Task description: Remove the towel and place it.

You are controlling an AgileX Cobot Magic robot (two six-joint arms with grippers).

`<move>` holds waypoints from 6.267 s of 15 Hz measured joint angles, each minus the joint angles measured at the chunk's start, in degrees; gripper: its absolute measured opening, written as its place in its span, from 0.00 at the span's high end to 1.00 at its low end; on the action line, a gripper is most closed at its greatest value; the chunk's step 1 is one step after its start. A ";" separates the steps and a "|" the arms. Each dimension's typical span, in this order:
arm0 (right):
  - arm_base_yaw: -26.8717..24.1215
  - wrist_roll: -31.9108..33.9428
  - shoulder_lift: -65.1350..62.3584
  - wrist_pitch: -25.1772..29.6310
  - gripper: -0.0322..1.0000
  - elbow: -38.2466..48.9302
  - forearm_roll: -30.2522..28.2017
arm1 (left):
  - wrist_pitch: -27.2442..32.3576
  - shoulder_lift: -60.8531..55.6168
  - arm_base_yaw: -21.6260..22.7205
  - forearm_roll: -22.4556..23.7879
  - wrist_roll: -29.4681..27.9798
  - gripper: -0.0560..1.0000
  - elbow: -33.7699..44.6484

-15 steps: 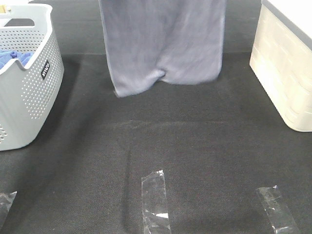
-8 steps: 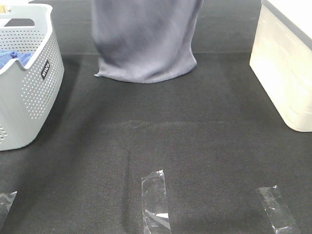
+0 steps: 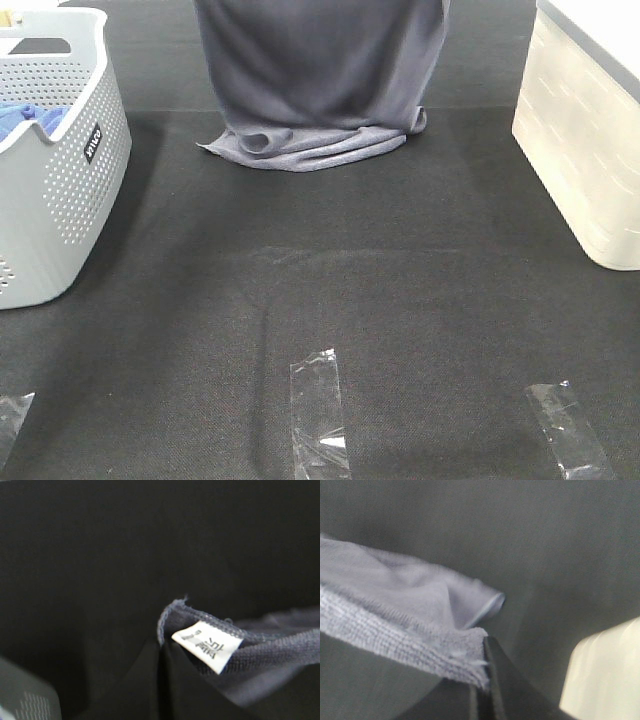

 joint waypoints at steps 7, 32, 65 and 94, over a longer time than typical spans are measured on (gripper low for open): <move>0.00 3.32 -3.38 0.92 0.97 15.87 7.22 | 13.58 2.06 0.00 -8.37 1.26 0.95 4.76; 0.00 2.92 -54.89 0.74 0.97 111.50 20.17 | 2.06 -38.56 -35.58 -20.74 -15.81 0.95 88.35; 0.00 -0.74 -49.10 -9.34 0.39 85.20 19.65 | -5.21 -38.56 -23.03 -9.63 -11.00 0.27 75.40; 0.00 -1.20 12.78 -33.23 0.57 28.36 7.05 | -4.76 3.38 -5.33 -7.68 -6.59 0.28 26.24</move>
